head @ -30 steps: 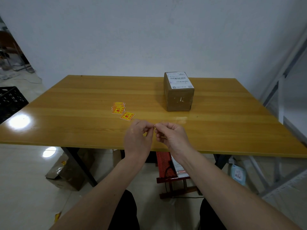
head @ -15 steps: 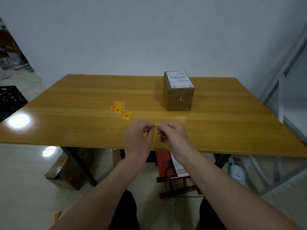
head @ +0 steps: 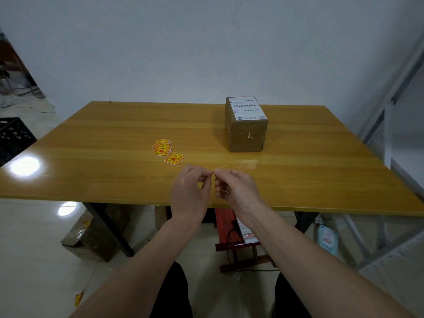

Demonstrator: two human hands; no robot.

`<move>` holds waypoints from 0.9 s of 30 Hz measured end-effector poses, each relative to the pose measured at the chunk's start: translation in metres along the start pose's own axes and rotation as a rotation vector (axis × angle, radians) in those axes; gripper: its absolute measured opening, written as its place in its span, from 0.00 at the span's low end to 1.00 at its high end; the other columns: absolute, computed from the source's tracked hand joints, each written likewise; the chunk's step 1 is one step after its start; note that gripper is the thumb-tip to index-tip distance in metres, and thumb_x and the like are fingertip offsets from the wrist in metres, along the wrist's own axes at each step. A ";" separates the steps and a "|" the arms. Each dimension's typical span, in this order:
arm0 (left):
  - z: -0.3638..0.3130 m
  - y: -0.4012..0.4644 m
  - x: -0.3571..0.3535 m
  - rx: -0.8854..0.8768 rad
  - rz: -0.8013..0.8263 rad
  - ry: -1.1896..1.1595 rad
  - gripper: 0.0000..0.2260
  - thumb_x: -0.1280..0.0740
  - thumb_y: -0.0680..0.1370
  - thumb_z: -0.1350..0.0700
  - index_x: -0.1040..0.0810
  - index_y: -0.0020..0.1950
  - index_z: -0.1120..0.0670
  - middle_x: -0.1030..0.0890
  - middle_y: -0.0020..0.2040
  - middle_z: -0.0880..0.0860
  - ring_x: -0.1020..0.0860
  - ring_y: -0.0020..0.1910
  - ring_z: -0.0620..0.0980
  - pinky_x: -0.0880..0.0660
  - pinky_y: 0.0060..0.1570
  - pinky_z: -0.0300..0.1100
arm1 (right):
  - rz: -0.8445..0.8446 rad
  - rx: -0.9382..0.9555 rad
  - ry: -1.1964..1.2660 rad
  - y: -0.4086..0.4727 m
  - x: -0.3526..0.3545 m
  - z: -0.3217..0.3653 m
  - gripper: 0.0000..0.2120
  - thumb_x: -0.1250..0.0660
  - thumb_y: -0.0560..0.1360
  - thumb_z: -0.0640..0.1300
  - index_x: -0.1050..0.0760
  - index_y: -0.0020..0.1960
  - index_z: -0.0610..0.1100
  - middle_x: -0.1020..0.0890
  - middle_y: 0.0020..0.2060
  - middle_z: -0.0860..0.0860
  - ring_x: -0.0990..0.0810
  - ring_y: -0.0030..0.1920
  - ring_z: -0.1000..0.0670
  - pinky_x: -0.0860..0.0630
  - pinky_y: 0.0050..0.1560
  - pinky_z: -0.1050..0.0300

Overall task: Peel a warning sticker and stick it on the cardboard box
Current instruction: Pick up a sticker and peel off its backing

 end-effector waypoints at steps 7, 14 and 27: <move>-0.001 -0.001 0.000 0.009 0.013 -0.018 0.02 0.29 0.71 0.61 0.19 0.39 0.55 0.19 0.39 0.53 0.26 0.35 0.45 0.26 0.34 0.42 | -0.009 0.012 0.002 -0.001 0.000 0.001 0.07 0.32 0.73 0.37 0.23 0.37 0.42 0.25 0.29 0.49 0.28 0.30 0.53 0.27 0.34 0.60; -0.001 -0.002 -0.002 -0.003 0.026 -0.017 0.02 0.28 0.71 0.61 0.19 0.40 0.55 0.19 0.39 0.53 0.24 0.35 0.47 0.25 0.34 0.43 | -0.004 0.030 -0.028 -0.001 -0.001 0.002 0.10 0.33 0.74 0.36 0.24 0.33 0.42 0.26 0.29 0.48 0.29 0.30 0.53 0.28 0.34 0.60; 0.001 -0.003 -0.005 0.334 0.142 -0.386 0.04 0.28 0.71 0.61 0.20 0.40 0.52 0.19 0.35 0.46 0.21 0.34 0.40 0.28 0.32 0.24 | -0.011 0.111 -0.179 -0.002 0.002 0.009 0.14 0.34 0.73 0.36 0.28 0.29 0.42 0.29 0.23 0.52 0.31 0.27 0.54 0.30 0.34 0.59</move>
Point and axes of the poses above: each hand's wrist, its own y-axis towards the middle knuckle, its own x-axis out of the back of the hand, z = x × y, the point moved 5 cm from there along y, towards the middle knuckle
